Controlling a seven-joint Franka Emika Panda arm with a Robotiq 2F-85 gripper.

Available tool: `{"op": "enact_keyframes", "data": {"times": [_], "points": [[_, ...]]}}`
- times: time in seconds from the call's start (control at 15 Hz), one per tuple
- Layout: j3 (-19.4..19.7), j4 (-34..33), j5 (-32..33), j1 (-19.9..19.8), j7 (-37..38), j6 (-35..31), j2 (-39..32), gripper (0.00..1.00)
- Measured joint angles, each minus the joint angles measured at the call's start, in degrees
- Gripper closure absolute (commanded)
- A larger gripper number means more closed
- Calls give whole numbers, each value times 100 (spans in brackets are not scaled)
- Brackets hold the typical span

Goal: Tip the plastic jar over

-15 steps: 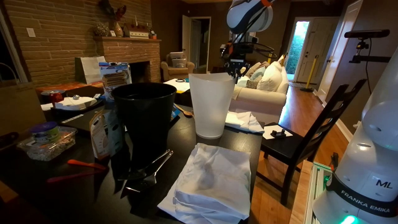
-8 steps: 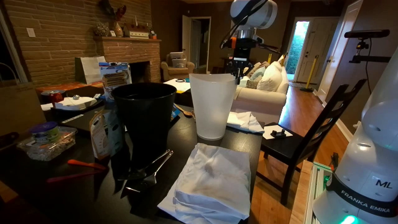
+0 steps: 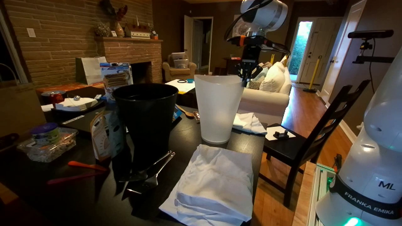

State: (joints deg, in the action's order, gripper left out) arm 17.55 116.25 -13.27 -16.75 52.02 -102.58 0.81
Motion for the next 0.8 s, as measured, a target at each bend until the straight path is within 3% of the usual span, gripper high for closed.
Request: {"op": "enact_keyframes", "data": {"times": [0.13, 0.2, 0.47, 0.8], "points": [[13, -1, 0, -21, 0, 3, 0, 92], [13, -1, 0, -21, 0, 4, 0, 98], [16, -11, -23, -24, 26, 3, -10, 98], [245, -404, -735, -212, 183, 581, -406, 98]]}}
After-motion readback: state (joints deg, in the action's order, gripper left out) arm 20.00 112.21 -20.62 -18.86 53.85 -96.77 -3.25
